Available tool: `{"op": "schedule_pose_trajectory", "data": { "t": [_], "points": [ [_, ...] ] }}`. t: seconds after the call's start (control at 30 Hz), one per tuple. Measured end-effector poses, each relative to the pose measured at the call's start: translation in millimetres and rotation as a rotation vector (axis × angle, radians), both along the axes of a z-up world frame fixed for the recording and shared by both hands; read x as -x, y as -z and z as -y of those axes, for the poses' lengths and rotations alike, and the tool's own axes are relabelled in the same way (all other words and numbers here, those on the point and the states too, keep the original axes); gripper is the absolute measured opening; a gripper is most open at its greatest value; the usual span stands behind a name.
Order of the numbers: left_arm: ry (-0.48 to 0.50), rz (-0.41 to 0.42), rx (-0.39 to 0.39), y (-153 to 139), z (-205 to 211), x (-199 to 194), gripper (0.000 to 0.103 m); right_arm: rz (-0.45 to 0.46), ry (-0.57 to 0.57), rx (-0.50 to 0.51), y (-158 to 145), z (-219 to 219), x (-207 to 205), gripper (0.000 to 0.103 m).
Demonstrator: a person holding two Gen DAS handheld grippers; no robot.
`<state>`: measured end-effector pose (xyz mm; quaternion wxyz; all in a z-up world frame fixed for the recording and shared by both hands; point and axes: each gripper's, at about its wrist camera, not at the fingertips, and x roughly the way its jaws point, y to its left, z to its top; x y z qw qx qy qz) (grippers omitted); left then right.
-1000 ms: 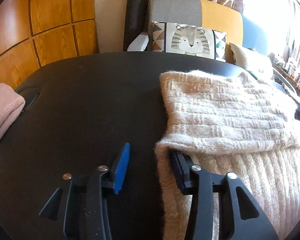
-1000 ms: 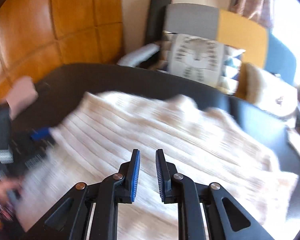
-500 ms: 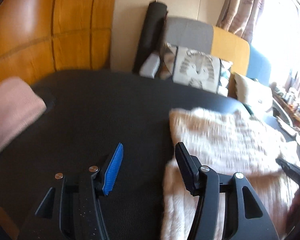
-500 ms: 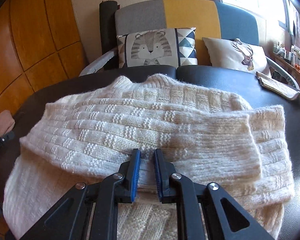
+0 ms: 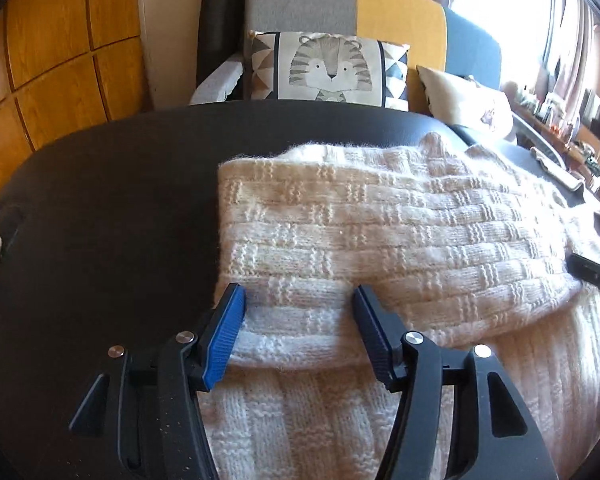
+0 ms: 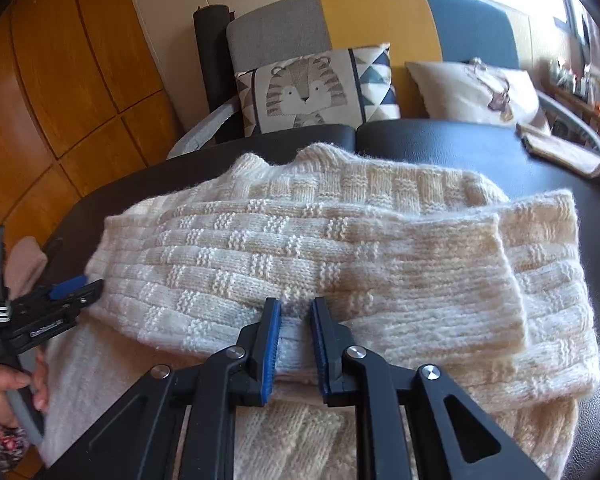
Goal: Fold clothes
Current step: 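Open both tools and release the folded sweater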
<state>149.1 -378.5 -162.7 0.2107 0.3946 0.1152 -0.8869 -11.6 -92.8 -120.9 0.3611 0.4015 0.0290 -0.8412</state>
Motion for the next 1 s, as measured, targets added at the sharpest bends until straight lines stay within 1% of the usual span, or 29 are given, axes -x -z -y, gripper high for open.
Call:
{"op": "schedule_pose_trajectory", "data": {
  "t": [0.17,0.23,0.3,0.37,0.47,0.5,0.53,0.6,0.63,0.67,0.73,0.77,0.8,0.83,0.87,0.97,1.0],
  "points": [
    [0.001,-0.008,0.020,1.4,-6.5,-3.9,0.061,0.034,0.076,0.042,-15.6,-35.5,10.7,0.016],
    [0.002,-0.013,0.014,2.0,-2.9,-3.6,0.061,0.043,0.109,-0.003,-8.3,-46.7,22.8,0.016],
    [0.002,-0.016,0.010,1.2,-1.6,-3.4,0.061,0.065,0.115,0.010,0.5,-56.5,33.1,0.013],
    [0.002,-0.015,0.014,0.9,-1.7,-2.6,0.061,0.074,0.128,0.020,2.9,-58.5,36.5,0.010],
    [0.002,-0.013,0.015,0.8,-2.0,-2.4,0.061,0.085,0.146,0.028,4.8,-60.4,40.4,0.010],
    [0.002,-0.014,0.014,0.6,-1.8,-2.5,0.061,0.080,0.144,0.021,-0.3,-57.6,38.7,0.011],
    [0.002,-0.013,0.016,0.3,-2.2,-2.4,0.061,0.068,0.140,0.040,-6.8,-56.1,37.3,0.014],
    [0.002,-0.012,0.020,-0.1,-2.9,-2.2,0.061,0.067,0.118,0.096,-17.2,-49.7,40.6,0.016],
    [0.000,-0.010,0.025,-1.2,-3.7,-2.2,0.061,0.074,0.104,0.130,-21.6,-45.6,43.8,0.021],
    [-0.003,-0.005,0.034,-3.9,-4.9,-1.9,0.061,0.083,0.089,0.148,-25.0,-39.8,48.3,0.023],
    [-0.023,-0.012,0.075,-16.4,-8.0,-1.1,0.061,0.118,0.055,0.110,-26.1,-19.9,62.8,0.023],
    [-0.034,-0.045,0.086,-24.4,-9.2,-1.6,0.061,0.130,0.027,0.086,-25.0,-9.2,70.3,0.023],
    [-0.039,-0.106,0.082,-35.3,-9.8,-1.8,0.061,0.127,0.002,0.057,-24.2,0.6,76.2,0.023],
    [-0.037,-0.148,0.068,-42.8,-9.7,1.1,0.061,0.106,-0.012,0.022,-24.0,8.8,79.7,0.024],
    [-0.030,-0.168,0.046,-48.8,-9.3,8.7,0.061,0.078,-0.026,-0.009,-23.9,16.6,83.0,0.025],
    [0.011,-0.148,-0.020,-58.2,-5.8,51.0,0.061,0.032,-0.072,-0.064,-22.4,40.8,94.0,0.025],
    [0.042,-0.128,-0.043,-57.7,-4.8,69.3,0.061,0.024,-0.083,-0.073,-22.6,48.2,98.3,0.025]
  ]
}}
